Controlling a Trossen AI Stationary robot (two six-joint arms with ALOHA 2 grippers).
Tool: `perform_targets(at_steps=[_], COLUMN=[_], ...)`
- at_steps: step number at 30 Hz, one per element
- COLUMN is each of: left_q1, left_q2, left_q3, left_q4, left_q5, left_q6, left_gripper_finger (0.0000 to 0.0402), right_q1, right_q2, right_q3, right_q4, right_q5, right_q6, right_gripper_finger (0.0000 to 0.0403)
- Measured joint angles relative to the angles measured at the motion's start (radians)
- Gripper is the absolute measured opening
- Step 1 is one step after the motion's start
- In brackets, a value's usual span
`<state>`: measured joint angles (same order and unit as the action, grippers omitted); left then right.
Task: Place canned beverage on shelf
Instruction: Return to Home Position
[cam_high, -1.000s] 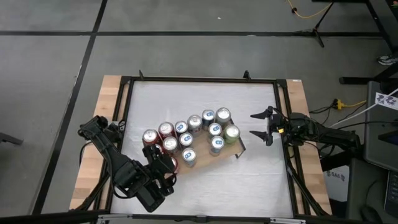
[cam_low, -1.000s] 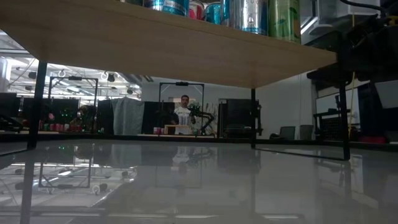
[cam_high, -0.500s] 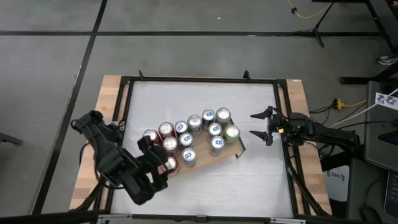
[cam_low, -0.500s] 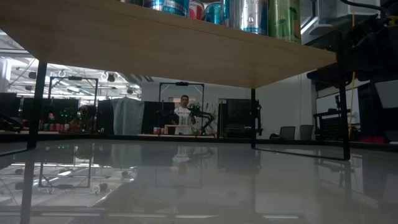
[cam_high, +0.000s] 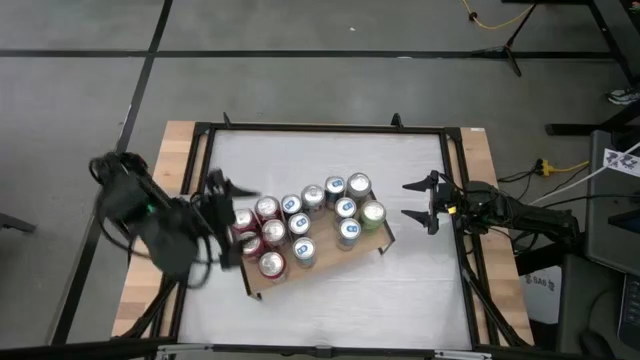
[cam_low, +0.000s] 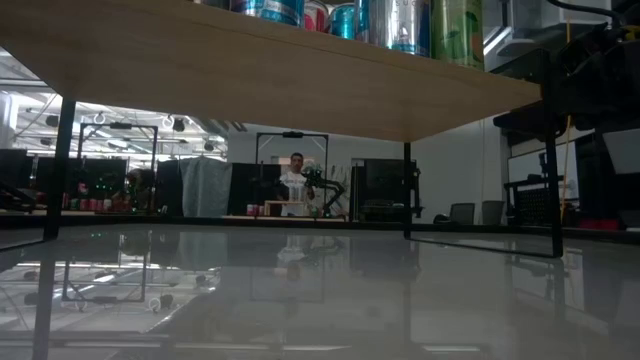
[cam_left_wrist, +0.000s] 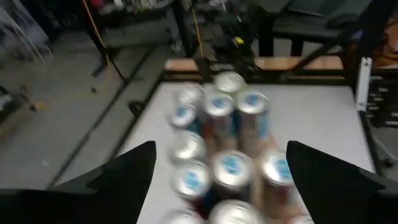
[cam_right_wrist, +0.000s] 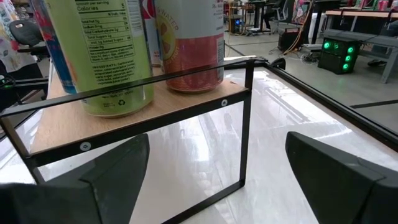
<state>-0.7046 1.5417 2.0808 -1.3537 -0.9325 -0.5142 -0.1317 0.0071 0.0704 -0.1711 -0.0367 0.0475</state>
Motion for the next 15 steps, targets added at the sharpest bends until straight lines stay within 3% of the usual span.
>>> perform_targets(at_steps=[4,11,15], left_q1=[0.052,0.141,0.172], left_q2=[-0.081,-0.164,-0.231], left_q3=[0.001,-0.001,-0.102], left_q4=[0.017,0.037,0.166], left_q5=[0.004,0.058,0.077], left_q6=[0.131,0.227,0.287], left_gripper_finger=[0.0350,0.0350,0.0350], right_q1=[0.000,0.000,0.000], right_q2=[0.000,0.000,0.000], right_q3=[0.000,0.000,0.000], right_q4=[0.000,0.000,0.000], right_q5=[0.000,0.000,0.000], right_q6=[0.000,0.000,0.000], right_gripper_finger=[0.0367,0.0367,0.0367])
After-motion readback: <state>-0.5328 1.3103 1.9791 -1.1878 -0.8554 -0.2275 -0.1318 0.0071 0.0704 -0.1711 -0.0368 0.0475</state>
